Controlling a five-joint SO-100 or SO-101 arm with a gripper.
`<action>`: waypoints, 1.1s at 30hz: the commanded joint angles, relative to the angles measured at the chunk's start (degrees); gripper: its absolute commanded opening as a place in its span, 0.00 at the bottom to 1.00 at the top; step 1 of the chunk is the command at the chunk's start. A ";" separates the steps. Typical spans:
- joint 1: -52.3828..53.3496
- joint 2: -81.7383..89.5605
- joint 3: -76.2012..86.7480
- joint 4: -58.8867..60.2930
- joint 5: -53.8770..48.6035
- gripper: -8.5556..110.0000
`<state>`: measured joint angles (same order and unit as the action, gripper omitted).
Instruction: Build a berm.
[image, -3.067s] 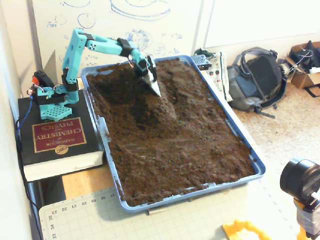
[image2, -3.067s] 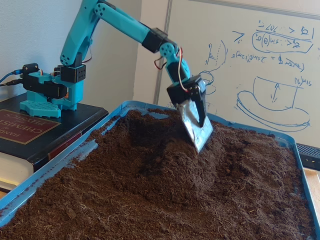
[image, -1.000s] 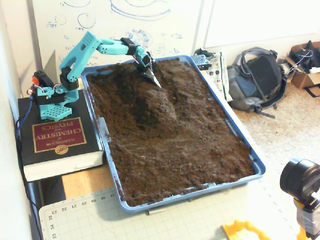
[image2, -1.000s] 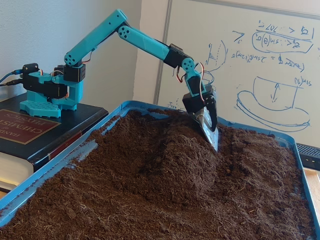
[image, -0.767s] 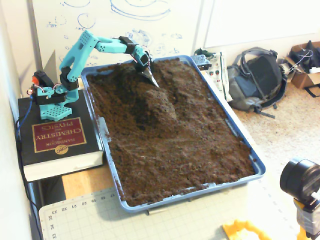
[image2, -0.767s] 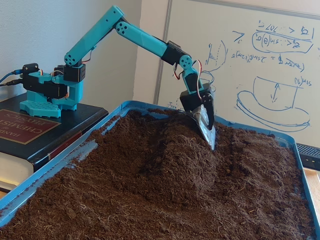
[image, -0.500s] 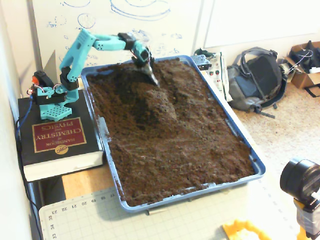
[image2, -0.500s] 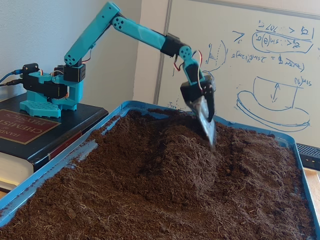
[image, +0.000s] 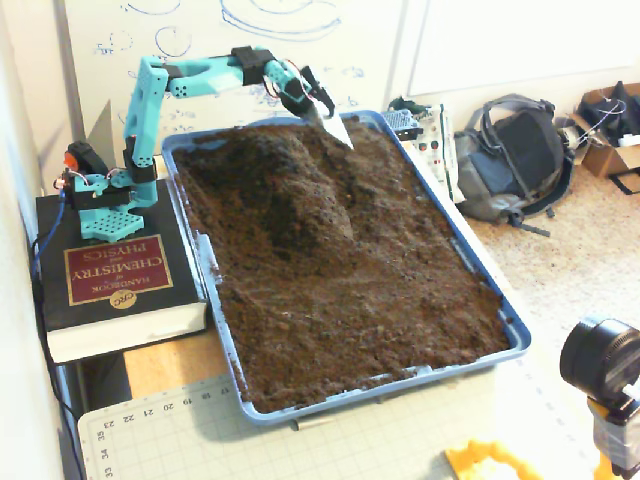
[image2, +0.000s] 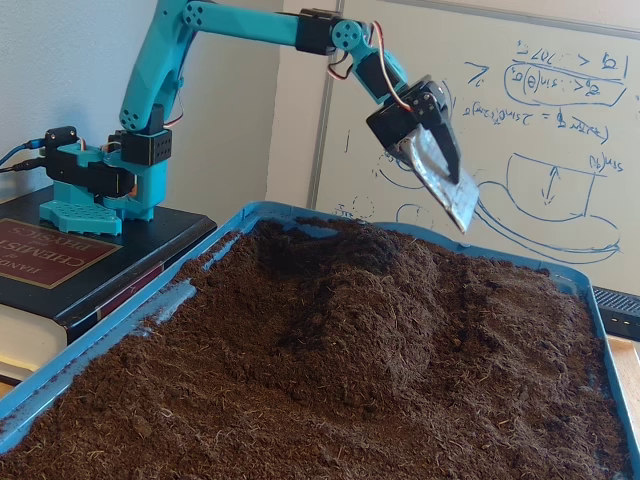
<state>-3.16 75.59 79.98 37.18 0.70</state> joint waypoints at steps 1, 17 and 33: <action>4.57 9.23 3.25 4.39 -5.45 0.07; 0.62 40.17 31.82 29.62 -11.69 0.07; -0.53 57.83 68.99 4.04 -10.63 0.07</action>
<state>-4.04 126.30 146.25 45.18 -10.46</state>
